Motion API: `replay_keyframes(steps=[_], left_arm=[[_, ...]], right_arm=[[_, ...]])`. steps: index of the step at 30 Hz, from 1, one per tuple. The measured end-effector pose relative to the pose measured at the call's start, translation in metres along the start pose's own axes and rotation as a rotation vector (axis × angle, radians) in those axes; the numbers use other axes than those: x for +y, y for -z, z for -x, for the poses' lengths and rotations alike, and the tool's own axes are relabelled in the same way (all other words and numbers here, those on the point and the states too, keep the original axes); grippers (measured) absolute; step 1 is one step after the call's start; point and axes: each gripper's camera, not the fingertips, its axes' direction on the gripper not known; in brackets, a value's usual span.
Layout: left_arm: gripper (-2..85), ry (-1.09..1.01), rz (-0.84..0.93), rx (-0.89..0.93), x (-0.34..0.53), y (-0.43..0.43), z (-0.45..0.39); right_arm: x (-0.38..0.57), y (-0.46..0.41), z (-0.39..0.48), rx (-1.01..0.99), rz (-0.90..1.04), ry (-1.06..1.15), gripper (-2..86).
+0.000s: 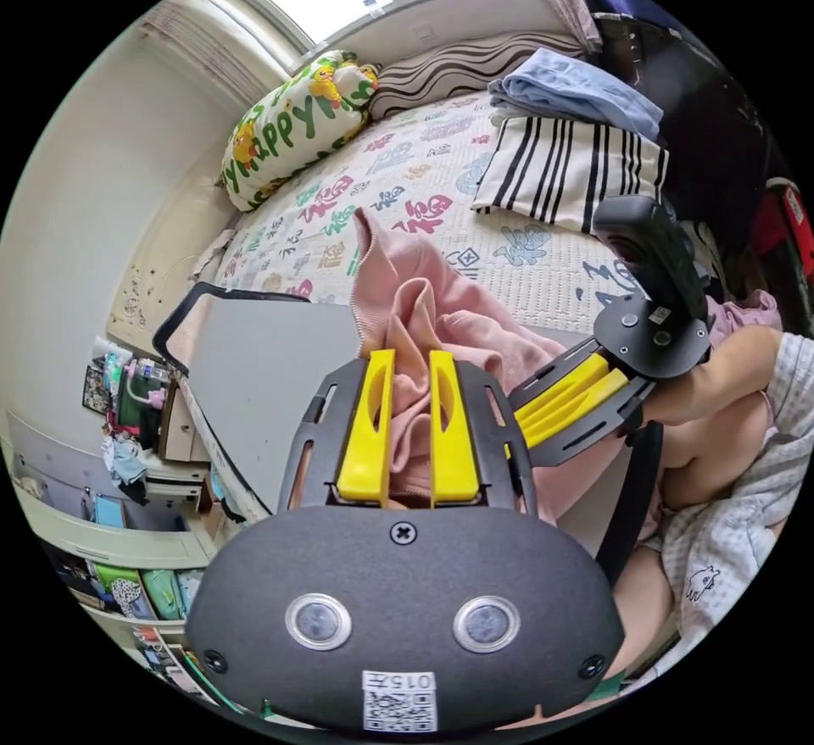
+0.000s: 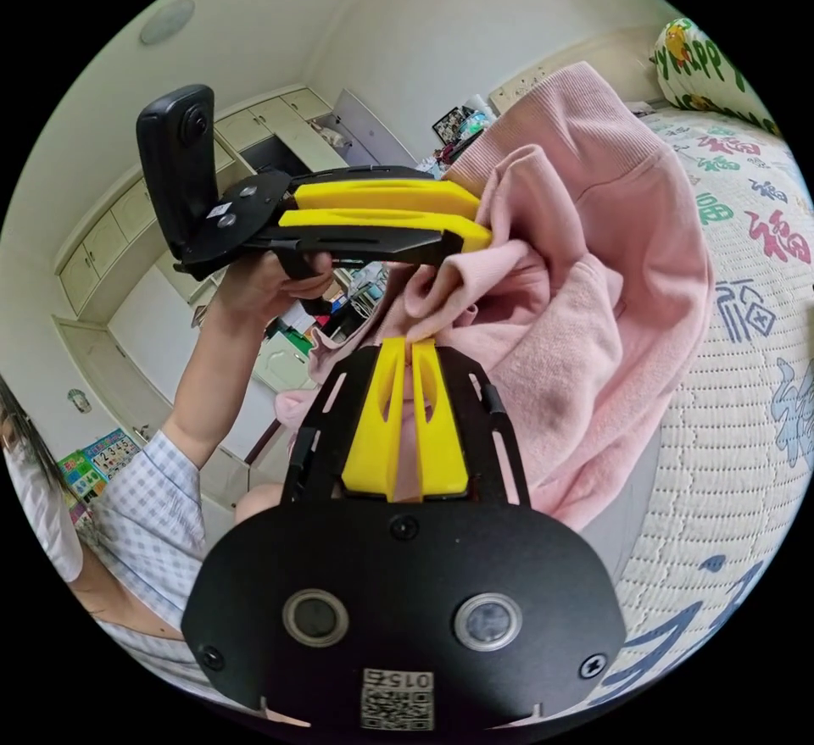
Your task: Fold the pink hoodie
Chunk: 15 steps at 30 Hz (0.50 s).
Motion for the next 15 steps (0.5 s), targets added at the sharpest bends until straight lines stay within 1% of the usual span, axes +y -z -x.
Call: replay_keyframes(steps=[2,5,7,10,11,13,15], left_arm=[[5.5,0.007,0.018,-0.073,-0.005,-0.005,0.0],[5.2,0.046,-0.012,-0.102,0.0,0.0,0.007],[7.1,0.089,-0.025,-0.077,0.007,0.004,0.015],[9.2,0.124,-0.039,0.051,0.012,0.001,0.022],[9.6,0.114,-0.034,0.048,0.011,-0.003,0.016],[9.5,0.087,-0.01,-0.013,0.006,-0.01,0.007],[8.3,0.077,0.016,-0.047,0.002,-0.017,0.005]], right_arm=[[0.002,0.002,0.0,-0.001,-0.005,-0.004,0.2],[0.005,0.004,0.0,-0.001,-0.007,-0.001,0.3],[0.007,0.006,0.0,-0.009,-0.011,-0.004,0.4],[0.008,0.006,0.001,-0.012,-0.011,-0.006,0.7],[0.009,0.007,0.002,-0.012,-0.011,-0.005,0.9],[0.01,0.008,0.003,-0.01,-0.014,-0.003,1.5],[0.012,0.01,0.004,-0.017,-0.027,-0.008,2.3]])
